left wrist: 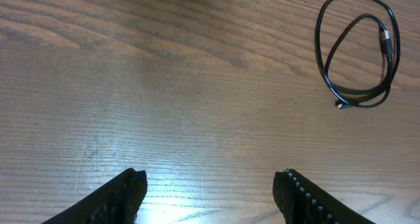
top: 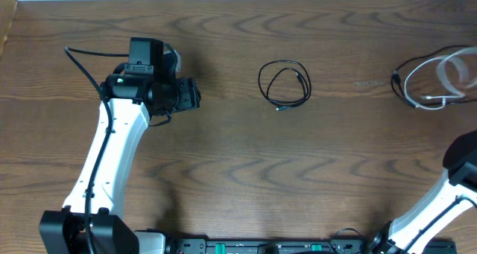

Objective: Untangle cables

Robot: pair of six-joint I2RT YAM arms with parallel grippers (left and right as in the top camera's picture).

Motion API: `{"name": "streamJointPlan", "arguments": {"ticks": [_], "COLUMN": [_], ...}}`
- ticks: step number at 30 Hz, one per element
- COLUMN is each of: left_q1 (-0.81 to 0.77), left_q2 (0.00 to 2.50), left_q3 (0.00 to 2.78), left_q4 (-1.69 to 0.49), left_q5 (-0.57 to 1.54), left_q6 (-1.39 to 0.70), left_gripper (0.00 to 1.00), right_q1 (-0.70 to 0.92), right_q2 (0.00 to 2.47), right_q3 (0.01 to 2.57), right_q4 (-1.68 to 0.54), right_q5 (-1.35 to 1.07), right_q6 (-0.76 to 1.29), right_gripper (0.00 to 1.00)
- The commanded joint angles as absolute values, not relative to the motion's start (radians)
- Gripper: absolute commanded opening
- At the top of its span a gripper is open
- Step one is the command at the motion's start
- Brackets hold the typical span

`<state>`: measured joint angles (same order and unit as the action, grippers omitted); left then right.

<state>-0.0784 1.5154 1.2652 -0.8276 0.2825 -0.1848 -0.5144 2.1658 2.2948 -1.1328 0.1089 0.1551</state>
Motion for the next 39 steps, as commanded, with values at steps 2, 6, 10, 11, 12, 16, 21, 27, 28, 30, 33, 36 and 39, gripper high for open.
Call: {"name": "streamJointPlan", "arguments": {"ticks": [2,6,10,11,12,16,21,27,28,30,33,36,39], "left_q1": [-0.075,-0.075,-0.075,-0.075,-0.075,-0.075,-0.075,-0.075,-0.075,-0.075,-0.075,-0.075,-0.075], "left_q2": [1.516,1.516,1.516,1.516,1.516,1.516,1.516,1.516,1.517,1.517,1.517,1.517,1.517], "left_q3": [1.258,1.258,1.258,1.258,1.258,1.258,1.258,1.258,1.258,1.258,1.258,1.258,1.258], "left_q4": [-0.830,-0.830,-0.830,-0.829,-0.830,-0.829,-0.829,-0.829,-0.829,-0.830,-0.830,-0.829,-0.829], "left_q5": [0.276,0.276,0.276,0.276,0.276,0.276,0.276,0.275,0.276,0.275,0.276,0.276,0.276], "left_q6": [-0.199,-0.201,-0.201,-0.201,-0.201,-0.201,-0.201,-0.201,-0.201,-0.201,-0.201,-0.201,-0.201], "left_gripper": [0.67,0.67,0.67,0.67,0.67,0.66,0.67,0.67,0.66,0.67,0.67,0.67,0.67], "right_q1": [-0.519,-0.512,-0.495,-0.488,-0.477,-0.409,-0.268,-0.089,-0.063,-0.010,0.068,0.142,0.213], "right_q2": [2.205,2.206,2.206,2.206,2.206,2.206,2.207,2.209,2.209,2.209,2.209,2.209,2.209], "right_q3": [2.294,2.294,2.294,2.294,2.294,2.294,2.289,2.210,2.188,2.137,2.061,1.991,1.922], "right_q4": [-1.172,-1.172,-1.178,-1.182,-1.189,-1.227,-1.288,-1.264,-1.255,-1.233,-1.208,-1.179,-1.117], "right_q5": [0.049,-0.055,-0.240,-0.295,-0.352,-0.456,-0.451,-0.331,-0.313,-0.301,-0.301,-0.302,-0.294], "right_q6": [0.152,0.152,0.141,0.126,0.108,0.030,-0.111,-0.163,-0.163,-0.162,-0.162,-0.162,-0.167], "right_gripper": [0.66,0.66,0.62,0.61,0.60,0.59,0.59,0.61,0.61,0.61,0.61,0.61,0.60]}}
